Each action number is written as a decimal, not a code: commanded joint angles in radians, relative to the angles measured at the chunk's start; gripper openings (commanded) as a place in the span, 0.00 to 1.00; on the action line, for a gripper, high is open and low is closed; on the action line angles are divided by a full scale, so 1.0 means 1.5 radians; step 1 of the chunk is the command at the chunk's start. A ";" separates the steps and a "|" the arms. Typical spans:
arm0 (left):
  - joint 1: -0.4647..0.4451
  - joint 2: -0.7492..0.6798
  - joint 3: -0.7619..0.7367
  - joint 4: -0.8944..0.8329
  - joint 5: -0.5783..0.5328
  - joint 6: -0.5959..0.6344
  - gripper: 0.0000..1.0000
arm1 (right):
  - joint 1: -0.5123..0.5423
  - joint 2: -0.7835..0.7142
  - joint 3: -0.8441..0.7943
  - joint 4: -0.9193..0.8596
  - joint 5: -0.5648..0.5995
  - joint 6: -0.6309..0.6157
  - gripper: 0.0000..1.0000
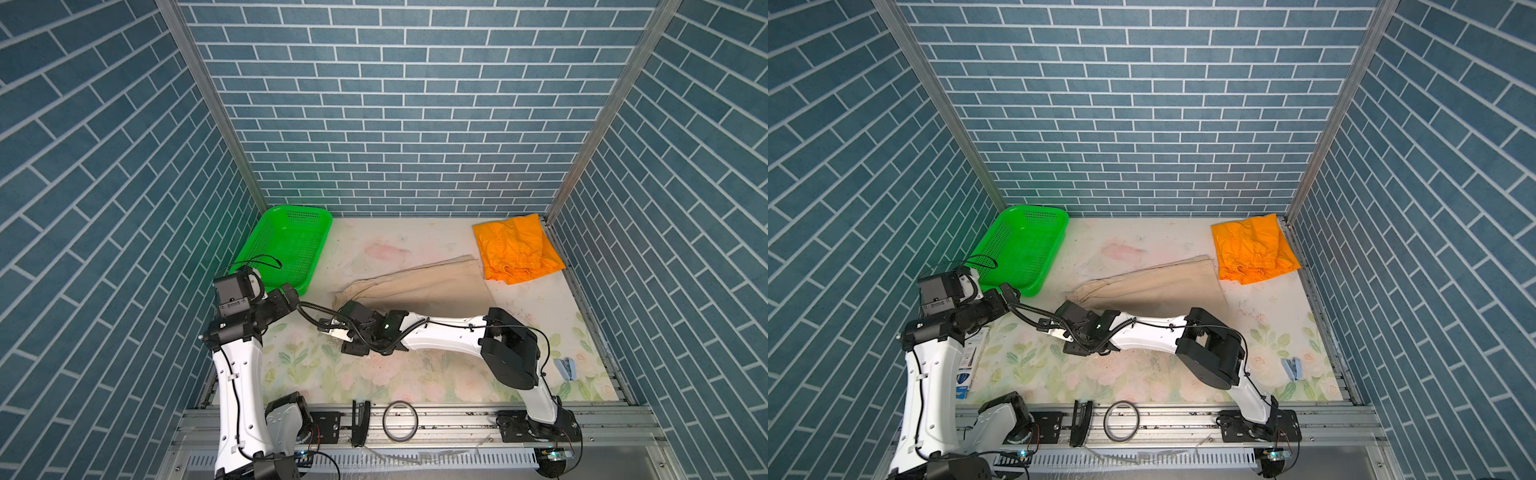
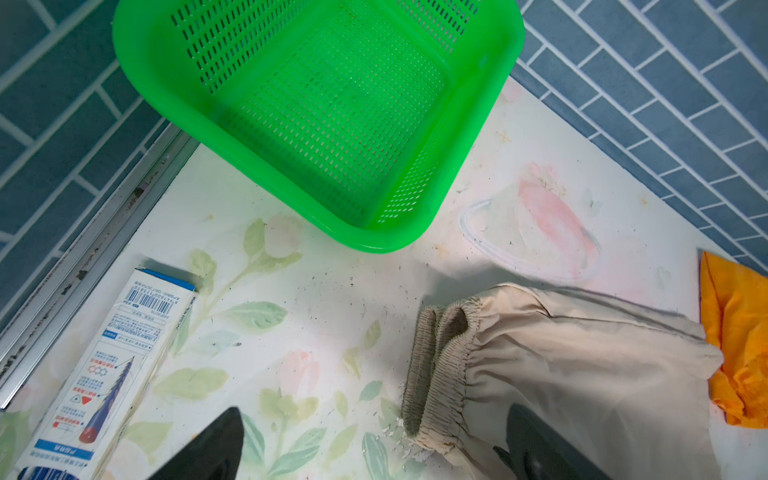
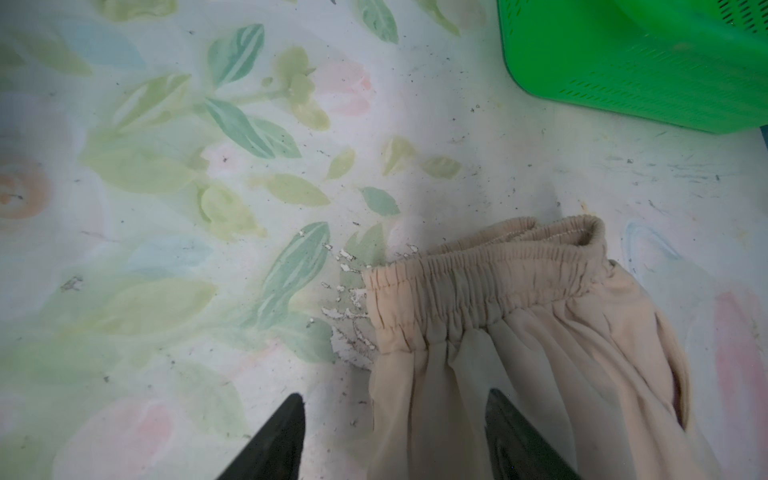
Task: Fold and stack the shorts
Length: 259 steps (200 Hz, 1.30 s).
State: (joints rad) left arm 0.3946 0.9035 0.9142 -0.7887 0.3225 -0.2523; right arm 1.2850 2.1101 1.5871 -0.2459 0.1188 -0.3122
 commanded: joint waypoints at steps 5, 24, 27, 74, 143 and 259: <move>0.013 0.001 -0.010 0.001 0.031 -0.002 1.00 | 0.009 0.032 0.018 0.002 0.035 -0.063 0.71; 0.016 0.001 -0.008 0.000 0.025 -0.001 1.00 | 0.013 0.050 0.021 0.017 0.059 -0.090 0.71; 0.016 0.001 -0.008 0.000 0.023 -0.001 1.00 | 0.014 0.051 0.023 0.020 0.065 -0.094 0.71; 0.026 0.008 -0.011 -0.002 0.026 -0.002 1.00 | 0.018 0.103 0.032 0.058 0.147 -0.133 0.71; 0.025 0.020 -0.016 0.001 0.031 -0.003 1.00 | 0.017 0.113 0.006 0.117 0.134 -0.104 0.40; 0.023 0.047 -0.048 0.023 0.128 -0.057 1.00 | -0.047 -0.014 -0.178 0.381 -0.080 0.131 0.00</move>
State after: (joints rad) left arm 0.4271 0.9894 0.8696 -0.7769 0.4606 -0.3077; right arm 1.2411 2.1597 1.3758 0.1894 0.1184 -0.2535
